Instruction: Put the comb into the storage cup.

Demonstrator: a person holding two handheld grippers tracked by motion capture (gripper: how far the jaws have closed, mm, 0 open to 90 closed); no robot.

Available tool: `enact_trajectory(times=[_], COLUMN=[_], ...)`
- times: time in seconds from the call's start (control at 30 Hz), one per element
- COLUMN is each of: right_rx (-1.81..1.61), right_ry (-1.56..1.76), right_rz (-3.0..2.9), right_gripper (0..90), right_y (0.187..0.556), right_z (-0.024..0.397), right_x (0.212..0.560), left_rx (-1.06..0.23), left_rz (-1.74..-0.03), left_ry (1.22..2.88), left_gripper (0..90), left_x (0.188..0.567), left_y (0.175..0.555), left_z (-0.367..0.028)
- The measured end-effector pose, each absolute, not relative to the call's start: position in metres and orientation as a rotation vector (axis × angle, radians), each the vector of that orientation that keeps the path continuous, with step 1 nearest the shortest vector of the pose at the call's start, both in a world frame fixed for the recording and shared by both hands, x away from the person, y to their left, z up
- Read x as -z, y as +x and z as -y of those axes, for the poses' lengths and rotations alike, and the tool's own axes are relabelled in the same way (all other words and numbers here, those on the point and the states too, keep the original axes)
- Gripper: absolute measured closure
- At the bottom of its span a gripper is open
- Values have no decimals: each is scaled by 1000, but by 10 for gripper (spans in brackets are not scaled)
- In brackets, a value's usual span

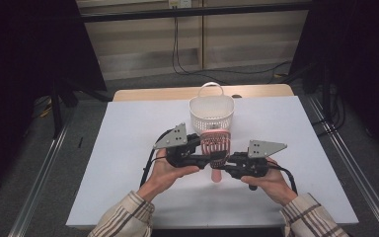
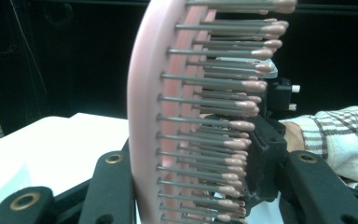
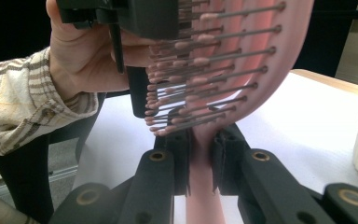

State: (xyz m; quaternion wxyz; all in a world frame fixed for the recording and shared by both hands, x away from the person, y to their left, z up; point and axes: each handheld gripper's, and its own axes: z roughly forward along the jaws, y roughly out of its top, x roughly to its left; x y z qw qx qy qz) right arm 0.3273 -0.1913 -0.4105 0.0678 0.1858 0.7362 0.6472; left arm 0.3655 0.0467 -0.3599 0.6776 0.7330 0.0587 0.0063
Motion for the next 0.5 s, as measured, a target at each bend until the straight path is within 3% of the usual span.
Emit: enact_trajectory(times=[0.5], right_rx=[-1948], right_ry=[589], right_rz=[-2197], right_gripper=[750], right_y=[328], right_z=[190], right_x=[411], left_rx=[-8], left_rz=[-166], left_ry=[1632], left_gripper=[624], left_x=[358], left_y=[364], left_z=[-47])
